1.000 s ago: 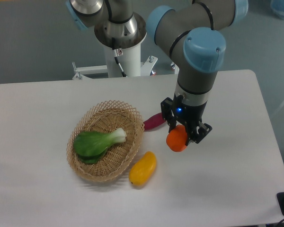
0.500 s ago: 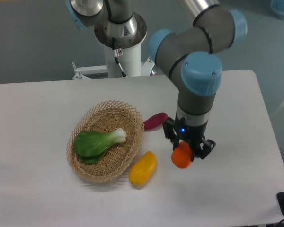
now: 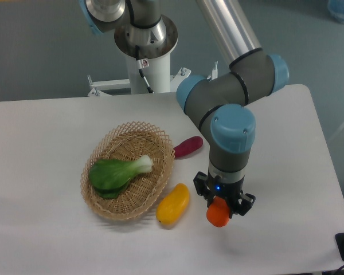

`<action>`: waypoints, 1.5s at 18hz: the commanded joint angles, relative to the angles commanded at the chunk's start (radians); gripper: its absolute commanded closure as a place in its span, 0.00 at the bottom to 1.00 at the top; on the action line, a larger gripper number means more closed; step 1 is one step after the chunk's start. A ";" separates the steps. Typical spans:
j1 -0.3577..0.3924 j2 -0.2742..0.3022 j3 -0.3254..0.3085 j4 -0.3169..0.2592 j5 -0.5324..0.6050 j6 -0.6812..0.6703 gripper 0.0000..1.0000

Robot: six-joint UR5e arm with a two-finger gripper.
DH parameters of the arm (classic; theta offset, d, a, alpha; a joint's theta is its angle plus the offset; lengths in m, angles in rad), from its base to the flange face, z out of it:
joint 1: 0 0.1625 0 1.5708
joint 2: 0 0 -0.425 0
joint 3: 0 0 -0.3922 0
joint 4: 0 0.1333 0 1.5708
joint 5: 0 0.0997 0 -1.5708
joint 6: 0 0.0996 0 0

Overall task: Place the orange on the table
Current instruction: 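Move the held orange down toward the table beside the yellow mango, then open the gripper to release the orange onto the table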

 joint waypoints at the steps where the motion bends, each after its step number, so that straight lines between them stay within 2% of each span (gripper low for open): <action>1: -0.002 -0.005 -0.011 0.011 -0.002 -0.003 0.52; 4: -0.009 -0.014 -0.046 0.029 -0.002 -0.002 0.52; 9: -0.009 -0.017 -0.057 0.031 -0.002 0.001 0.49; 15: -0.009 -0.028 -0.068 0.032 -0.002 0.006 0.49; 18: -0.009 -0.037 -0.066 0.034 0.000 0.009 0.43; 19: -0.009 -0.037 -0.065 0.034 0.000 0.009 0.41; 20: -0.009 -0.037 -0.063 0.034 0.000 0.011 0.26; 21: -0.009 -0.037 -0.061 0.034 0.000 0.017 0.18; 23: -0.008 -0.037 -0.063 0.034 0.002 0.023 0.11; 24: -0.008 -0.035 -0.060 0.034 0.003 0.023 0.01; 27: -0.008 -0.029 -0.058 0.034 0.005 0.023 0.00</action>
